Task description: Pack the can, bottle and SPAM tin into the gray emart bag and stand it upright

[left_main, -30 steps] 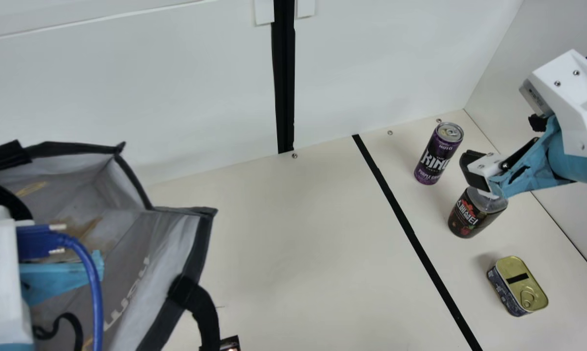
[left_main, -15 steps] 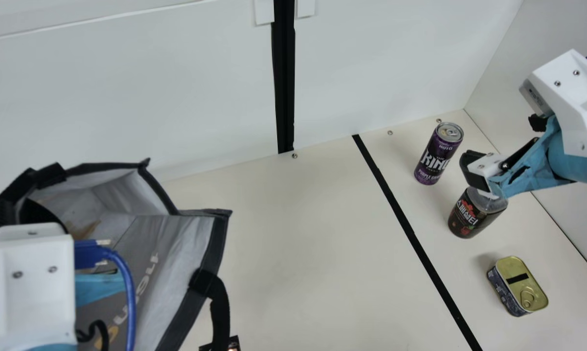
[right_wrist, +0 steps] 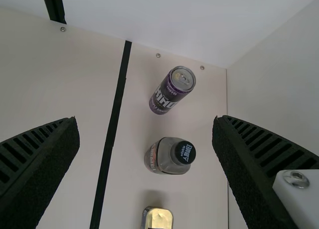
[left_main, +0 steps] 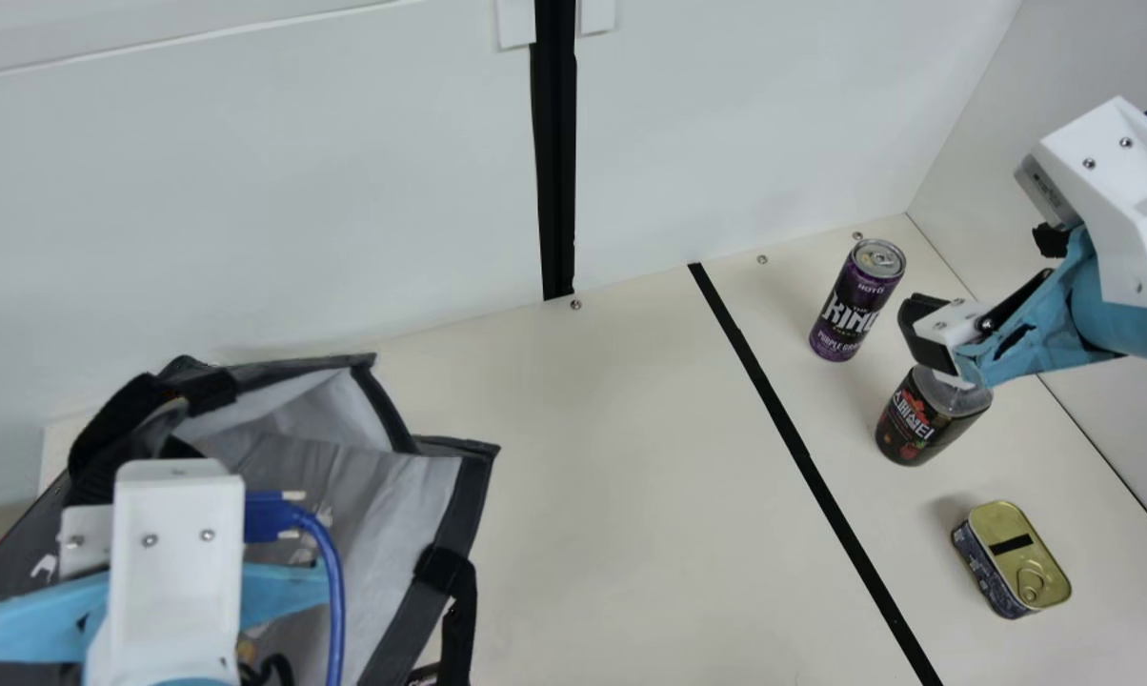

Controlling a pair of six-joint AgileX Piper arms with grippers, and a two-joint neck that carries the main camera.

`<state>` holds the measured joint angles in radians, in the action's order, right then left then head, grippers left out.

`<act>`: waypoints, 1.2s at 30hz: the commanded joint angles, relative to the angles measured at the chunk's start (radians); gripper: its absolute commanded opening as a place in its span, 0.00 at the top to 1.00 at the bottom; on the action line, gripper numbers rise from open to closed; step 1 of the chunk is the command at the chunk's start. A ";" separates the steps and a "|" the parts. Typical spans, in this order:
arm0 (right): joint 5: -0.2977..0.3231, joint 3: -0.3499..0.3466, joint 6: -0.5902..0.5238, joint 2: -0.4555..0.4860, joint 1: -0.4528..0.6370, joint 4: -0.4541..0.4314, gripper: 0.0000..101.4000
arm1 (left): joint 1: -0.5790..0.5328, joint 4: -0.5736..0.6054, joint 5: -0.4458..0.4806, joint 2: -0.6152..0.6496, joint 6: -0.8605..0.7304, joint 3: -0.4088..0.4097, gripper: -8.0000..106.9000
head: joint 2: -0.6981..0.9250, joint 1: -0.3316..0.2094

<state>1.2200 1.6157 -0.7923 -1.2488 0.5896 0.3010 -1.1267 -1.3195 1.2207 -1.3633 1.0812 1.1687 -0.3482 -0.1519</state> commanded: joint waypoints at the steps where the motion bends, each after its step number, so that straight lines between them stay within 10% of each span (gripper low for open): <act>1: 0.000 0.000 0.000 0.000 0.000 0.000 0.06 | -0.011 0.062 -0.001 -0.003 0.000 0.007 1.00 | -0.001 -0.023; 36: 0.000 0.000 0.000 0.000 0.000 0.000 0.06 | 0.152 0.737 -0.208 -0.058 -0.185 0.157 1.00 | -0.001 -0.023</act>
<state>1.2200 1.6157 -0.7923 -1.2488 0.5896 0.3010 -0.9813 -0.6216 1.0232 -1.4204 0.9067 1.3230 -0.3482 -0.1519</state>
